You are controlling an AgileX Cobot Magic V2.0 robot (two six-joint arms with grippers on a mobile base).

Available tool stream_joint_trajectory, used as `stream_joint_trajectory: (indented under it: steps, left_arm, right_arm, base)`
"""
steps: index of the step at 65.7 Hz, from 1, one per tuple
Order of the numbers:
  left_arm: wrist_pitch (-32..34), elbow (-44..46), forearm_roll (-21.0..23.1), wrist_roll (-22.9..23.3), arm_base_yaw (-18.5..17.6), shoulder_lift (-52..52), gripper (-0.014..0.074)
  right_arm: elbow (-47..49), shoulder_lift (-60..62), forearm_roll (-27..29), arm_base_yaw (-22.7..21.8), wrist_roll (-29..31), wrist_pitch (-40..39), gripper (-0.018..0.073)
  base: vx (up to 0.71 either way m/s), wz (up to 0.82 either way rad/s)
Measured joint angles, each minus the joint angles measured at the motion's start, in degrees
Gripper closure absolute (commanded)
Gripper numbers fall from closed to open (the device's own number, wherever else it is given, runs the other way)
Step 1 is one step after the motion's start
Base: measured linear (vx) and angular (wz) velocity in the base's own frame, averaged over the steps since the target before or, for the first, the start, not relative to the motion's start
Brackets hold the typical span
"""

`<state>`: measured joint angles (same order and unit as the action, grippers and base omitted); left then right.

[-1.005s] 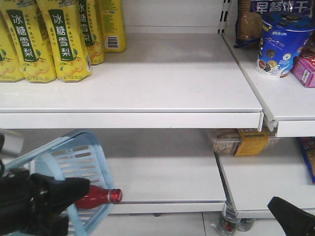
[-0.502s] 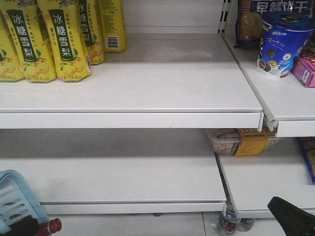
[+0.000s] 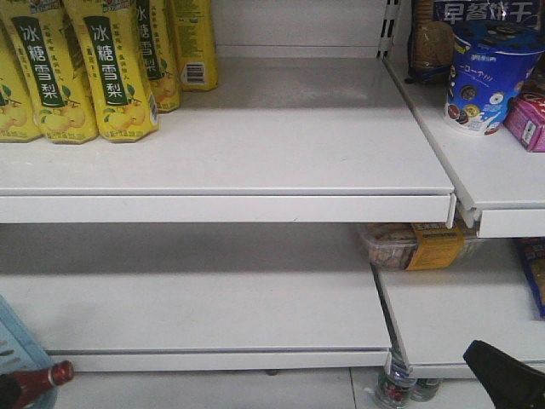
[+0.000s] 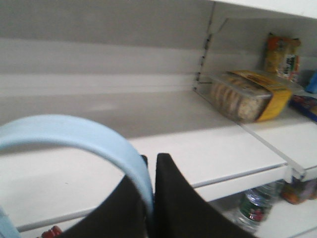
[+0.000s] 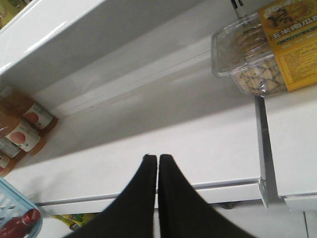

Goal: Place coke in basket with both arms

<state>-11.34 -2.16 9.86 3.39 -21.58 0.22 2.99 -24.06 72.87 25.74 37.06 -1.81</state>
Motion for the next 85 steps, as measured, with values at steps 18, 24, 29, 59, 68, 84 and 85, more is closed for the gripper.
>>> stream_joint_trajectory:
  steps: [18, 24, 29, 59, 68, 84, 85]
  left_arm:
    - [0.99, 0.00, -7.53, 0.06, 9.28, -0.53, 0.0602]
    - [1.21, 0.00, -7.93, 0.79, 12.19, -0.53, 0.0602]
    - [1.70, 0.00, -8.07, 1.85, 14.66, -0.53, 0.0602]
    - [6.11, 0.00, -9.16, 13.53, 20.40, -0.53, 0.0602]
    - [6.52, 0.00, -9.11, 13.75, 20.40, -0.53, 0.0602]
    - [8.01, 0.00, -9.15, 13.75, 20.40, -0.53, 0.0602]
    - [8.01, 0.00, -9.15, 13.75, 20.40, -0.53, 0.0602]
  right_arm:
    - [0.00, 0.00, 0.00, 0.00, 0.00, -0.07, 0.0561]
    - [0.00, 0.00, 0.00, 0.00, 0.00, -0.07, 0.0561]
    - [0.00, 0.00, 0.00, 0.00, 0.00, -0.07, 0.0561]
    - [0.00, 0.00, 0.00, 0.00, 0.00, -0.12, 0.0561]
    - [0.00, 0.00, 0.00, 0.00, 0.00, -0.12, 0.0561]
    - [0.00, 0.00, 0.00, 0.00, 0.00, -0.12, 0.0561]
    - [0.00, 0.00, 0.00, 0.00, 0.00, -0.12, 0.0561]
  base:
    - [0.00, 0.00]
    - [0.00, 0.00]
    - [0.00, 0.00]
    - [0.00, 0.00]
    - [0.00, 0.00]
    - [0.00, 0.00]
    - [0.00, 0.00]
